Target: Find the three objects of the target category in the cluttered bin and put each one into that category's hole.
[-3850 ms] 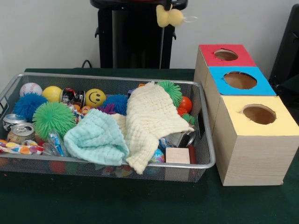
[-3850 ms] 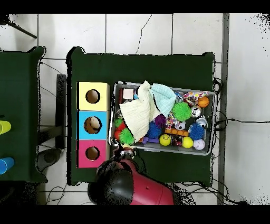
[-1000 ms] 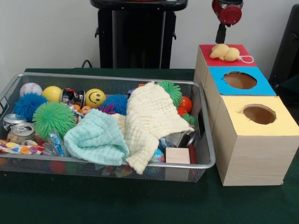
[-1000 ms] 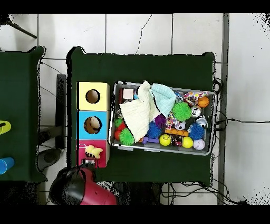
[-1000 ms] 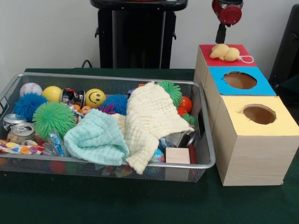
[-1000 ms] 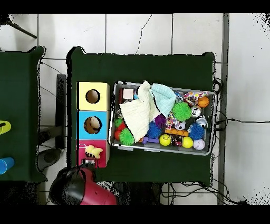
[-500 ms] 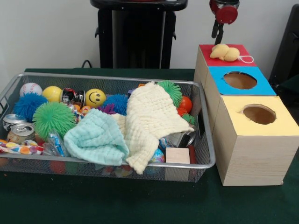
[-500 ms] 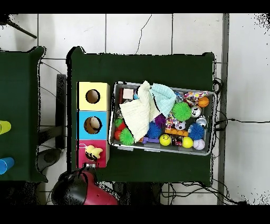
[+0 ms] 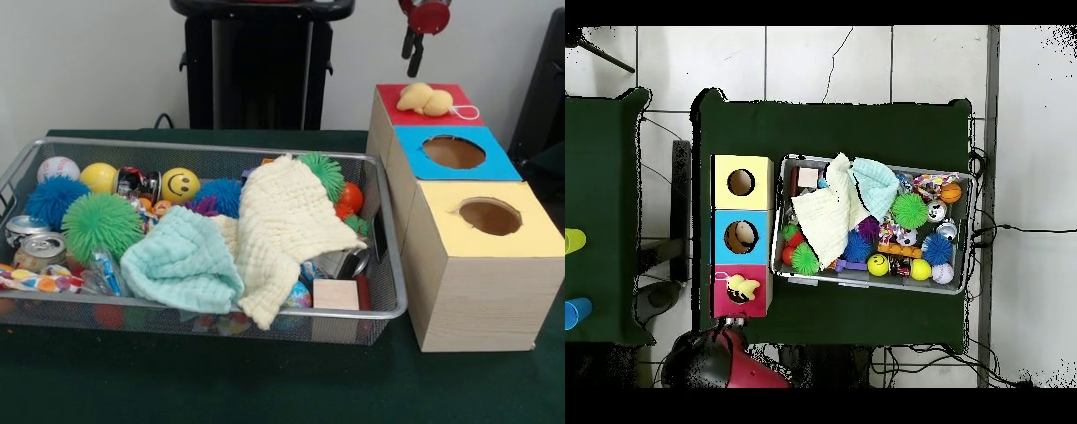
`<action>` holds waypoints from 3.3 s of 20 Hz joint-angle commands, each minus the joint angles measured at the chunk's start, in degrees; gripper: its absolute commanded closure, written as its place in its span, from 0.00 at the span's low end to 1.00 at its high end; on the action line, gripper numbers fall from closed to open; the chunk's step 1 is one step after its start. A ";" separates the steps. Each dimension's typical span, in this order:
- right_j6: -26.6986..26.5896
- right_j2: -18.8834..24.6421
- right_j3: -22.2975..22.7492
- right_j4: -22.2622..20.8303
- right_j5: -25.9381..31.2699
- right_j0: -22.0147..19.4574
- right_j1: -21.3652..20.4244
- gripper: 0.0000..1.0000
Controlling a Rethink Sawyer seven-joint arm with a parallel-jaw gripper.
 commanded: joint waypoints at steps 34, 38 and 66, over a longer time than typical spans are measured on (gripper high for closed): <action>8.26 -7.26 -17.23 -7.14 11.76 -3.51 0.34 1.00; 5.95 -3.75 -15.31 -5.25 6.41 -6.27 0.19 1.00; 19.91 -3.74 -14.16 -3.87 10.75 -2.50 2.37 1.00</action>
